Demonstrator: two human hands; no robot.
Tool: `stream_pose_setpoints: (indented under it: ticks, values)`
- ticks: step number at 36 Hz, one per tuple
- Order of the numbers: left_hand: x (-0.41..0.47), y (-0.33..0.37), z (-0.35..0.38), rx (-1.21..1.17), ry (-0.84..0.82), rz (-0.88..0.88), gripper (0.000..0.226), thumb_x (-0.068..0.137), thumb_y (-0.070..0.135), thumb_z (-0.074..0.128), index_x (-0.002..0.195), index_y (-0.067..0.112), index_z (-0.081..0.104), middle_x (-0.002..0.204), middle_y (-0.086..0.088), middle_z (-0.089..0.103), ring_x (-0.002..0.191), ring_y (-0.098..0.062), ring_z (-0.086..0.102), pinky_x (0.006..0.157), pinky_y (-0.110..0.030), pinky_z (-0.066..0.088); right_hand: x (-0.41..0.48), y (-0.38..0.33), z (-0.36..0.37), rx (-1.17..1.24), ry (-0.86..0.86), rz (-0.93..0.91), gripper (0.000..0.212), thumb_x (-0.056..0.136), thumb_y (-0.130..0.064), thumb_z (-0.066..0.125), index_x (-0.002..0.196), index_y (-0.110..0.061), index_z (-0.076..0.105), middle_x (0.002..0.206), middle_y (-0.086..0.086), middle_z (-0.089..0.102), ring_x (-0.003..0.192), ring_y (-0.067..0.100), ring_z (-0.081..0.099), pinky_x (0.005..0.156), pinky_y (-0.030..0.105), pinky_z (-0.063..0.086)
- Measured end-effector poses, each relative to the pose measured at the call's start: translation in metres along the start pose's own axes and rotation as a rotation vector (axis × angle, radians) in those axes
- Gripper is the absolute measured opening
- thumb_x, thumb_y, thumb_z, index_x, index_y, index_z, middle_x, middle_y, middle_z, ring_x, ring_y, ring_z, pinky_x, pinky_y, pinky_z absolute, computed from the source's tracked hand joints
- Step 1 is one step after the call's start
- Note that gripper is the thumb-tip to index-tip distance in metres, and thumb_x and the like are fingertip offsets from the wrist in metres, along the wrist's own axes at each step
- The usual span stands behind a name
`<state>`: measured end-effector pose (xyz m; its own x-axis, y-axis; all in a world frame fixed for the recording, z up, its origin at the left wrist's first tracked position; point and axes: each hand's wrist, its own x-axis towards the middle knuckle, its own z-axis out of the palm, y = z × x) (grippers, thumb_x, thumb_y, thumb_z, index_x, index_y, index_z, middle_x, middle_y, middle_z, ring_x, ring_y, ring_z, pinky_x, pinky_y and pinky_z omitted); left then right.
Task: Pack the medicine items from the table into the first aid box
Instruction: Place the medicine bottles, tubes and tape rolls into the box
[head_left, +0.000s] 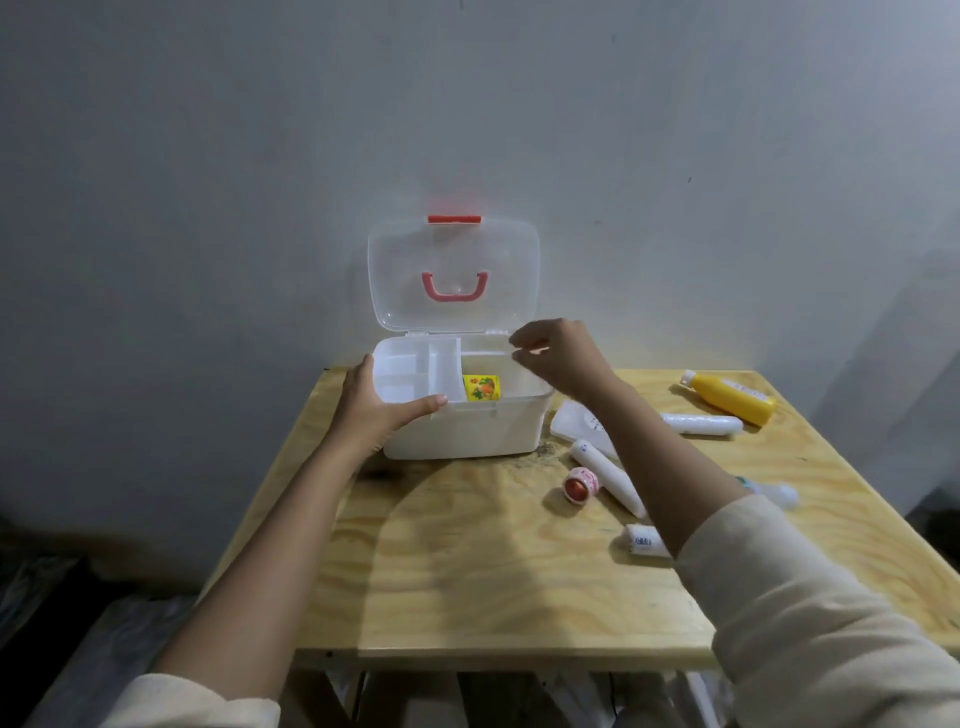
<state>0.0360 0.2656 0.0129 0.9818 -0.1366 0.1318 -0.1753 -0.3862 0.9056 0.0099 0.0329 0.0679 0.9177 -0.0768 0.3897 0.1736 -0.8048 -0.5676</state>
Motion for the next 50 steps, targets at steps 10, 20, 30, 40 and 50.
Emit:
stream_pose_setpoints:
  ticks: [10,20,30,40,50]
  values:
    - [-0.006,0.001,0.006,-0.105,0.032,-0.066,0.126,0.045,0.054,0.087,0.151,0.022,0.026,0.152,0.002,0.035,0.138,-0.018,0.036,0.105,-0.032,0.036,-0.064,0.074,-0.048,-0.006,-0.127,0.383,0.047,0.075,-0.021,0.074,0.118,-0.009,0.06,0.121,0.01,0.062,0.111,0.022,0.057,0.093,0.035,0.047]
    - [-0.004,-0.005,0.002,-0.128,0.015,-0.052,0.126,0.033,0.068,0.087,0.143,0.029,0.038,0.14,0.005,0.051,0.129,-0.018,0.049,0.106,-0.045,0.044,-0.086,0.089,-0.038,-0.109,-0.194,0.461,0.056,0.068,-0.025,0.076,0.119,-0.013,0.057,0.115,0.009,0.061,0.096,0.02,0.055,0.083,0.033,0.05]
    - [-0.006,-0.001,0.005,-0.149,0.014,-0.017,0.124,0.04,0.06,0.085,0.147,0.026,0.033,0.146,0.004,0.044,0.133,-0.019,0.043,0.109,-0.044,0.041,-0.081,0.086,-0.056,0.09,0.066,0.473,0.058,0.064,-0.021,0.083,0.114,-0.003,0.06,0.096,0.005,0.058,0.087,0.022,0.056,0.072,0.033,0.049]
    - [-0.003,-0.004,0.01,-0.179,0.039,0.001,0.1,0.07,0.027,0.086,0.15,0.018,0.027,0.135,0.009,0.037,0.123,-0.01,0.036,0.095,-0.029,0.035,-0.038,0.028,-0.063,0.144,0.002,0.227,0.067,0.068,-0.029,0.08,0.127,-0.01,0.055,0.121,0.007,0.062,0.097,0.015,0.055,0.08,0.025,0.042]
    - [-0.002,-0.007,0.008,-0.196,0.035,-0.014,0.115,0.052,0.047,0.089,0.148,0.024,0.03,0.141,0.014,0.038,0.13,-0.01,0.037,0.102,-0.031,0.037,-0.003,-0.001,-0.022,-0.132,-0.185,0.142,0.069,0.064,-0.026,0.083,0.125,-0.009,0.057,0.127,0.01,0.059,0.113,0.024,0.054,0.089,0.026,0.042]
